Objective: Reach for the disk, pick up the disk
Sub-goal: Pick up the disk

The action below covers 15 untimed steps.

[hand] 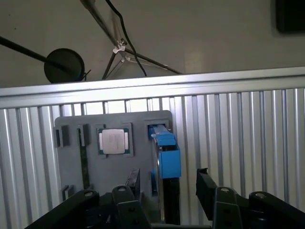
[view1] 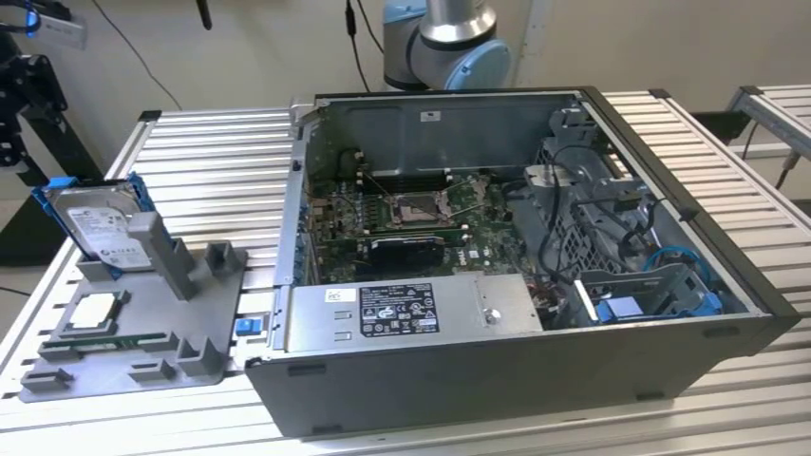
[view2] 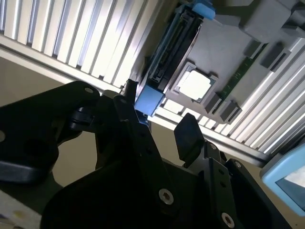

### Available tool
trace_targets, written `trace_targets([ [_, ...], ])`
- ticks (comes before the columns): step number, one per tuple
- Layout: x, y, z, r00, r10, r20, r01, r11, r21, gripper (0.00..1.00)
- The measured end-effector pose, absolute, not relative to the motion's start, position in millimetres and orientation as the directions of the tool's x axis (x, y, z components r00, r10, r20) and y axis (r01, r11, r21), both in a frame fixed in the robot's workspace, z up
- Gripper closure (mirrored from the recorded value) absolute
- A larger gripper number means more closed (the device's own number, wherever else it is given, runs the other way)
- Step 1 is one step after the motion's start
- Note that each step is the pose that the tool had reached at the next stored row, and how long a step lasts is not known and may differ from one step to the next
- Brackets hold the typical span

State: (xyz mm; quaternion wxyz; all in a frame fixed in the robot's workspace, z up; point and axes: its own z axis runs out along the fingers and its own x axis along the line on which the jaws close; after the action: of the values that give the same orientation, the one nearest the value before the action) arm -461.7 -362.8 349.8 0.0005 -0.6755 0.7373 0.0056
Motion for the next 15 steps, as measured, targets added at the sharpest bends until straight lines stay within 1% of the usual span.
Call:
trace_targets([
  [15, -461.8, -362.4, 340.9, -0.087, -0.996, -0.008, -0.996, 0.087, 0.008, 0.00],
])
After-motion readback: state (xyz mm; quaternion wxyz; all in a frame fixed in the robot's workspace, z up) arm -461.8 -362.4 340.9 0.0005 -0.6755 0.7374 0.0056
